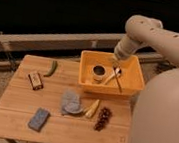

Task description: Place fork in tray

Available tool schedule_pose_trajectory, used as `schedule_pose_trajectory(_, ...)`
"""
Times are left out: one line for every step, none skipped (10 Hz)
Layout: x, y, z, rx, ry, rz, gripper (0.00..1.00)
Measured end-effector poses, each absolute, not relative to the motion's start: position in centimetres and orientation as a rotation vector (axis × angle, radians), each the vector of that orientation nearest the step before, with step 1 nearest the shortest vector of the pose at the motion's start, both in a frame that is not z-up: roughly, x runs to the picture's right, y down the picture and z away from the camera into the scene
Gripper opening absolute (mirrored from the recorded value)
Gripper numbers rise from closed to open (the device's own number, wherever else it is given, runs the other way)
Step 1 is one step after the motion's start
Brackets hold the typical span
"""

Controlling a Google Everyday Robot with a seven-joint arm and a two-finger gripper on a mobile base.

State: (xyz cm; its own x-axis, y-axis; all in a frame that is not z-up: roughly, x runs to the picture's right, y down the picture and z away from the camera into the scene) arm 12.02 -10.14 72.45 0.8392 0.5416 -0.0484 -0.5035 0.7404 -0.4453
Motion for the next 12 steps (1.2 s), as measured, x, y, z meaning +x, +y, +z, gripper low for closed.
schedule_pose_trajectory(11.4,-12.0,71.6,-0.444,-0.092,0.569,0.0)
schedule_pose_trajectory(10.9,-13.9,71.1,-0.421,-0.095,0.562,0.0)
schedule_pose_trajectory(10.6,-15.4,70.9,-0.398,-0.095,0.557,0.0)
schedule_pose_trajectory(10.4,-16.2,71.1,-0.378,-0.096,0.551,0.0)
schedule_pose_trajectory(10.4,-16.3,71.1,-0.37,-0.1,0.55,0.0)
schedule_pose_trajectory(10.7,-16.3,71.1,-0.368,-0.096,0.551,0.0)
schedule_pose_trajectory(10.6,-16.3,71.1,-0.368,-0.097,0.55,0.0)
schedule_pose_trajectory(10.4,-16.4,71.1,-0.369,-0.098,0.548,0.0)
schedule_pose_trajectory(10.4,-16.3,71.1,-0.369,-0.098,0.548,0.0)
schedule_pose_trajectory(10.6,-16.3,71.1,-0.368,-0.097,0.551,0.0)
schedule_pose_trajectory(10.5,-16.3,71.1,-0.369,-0.098,0.549,0.0)
schedule_pose_trajectory(10.5,-16.3,71.1,-0.369,-0.098,0.549,0.0)
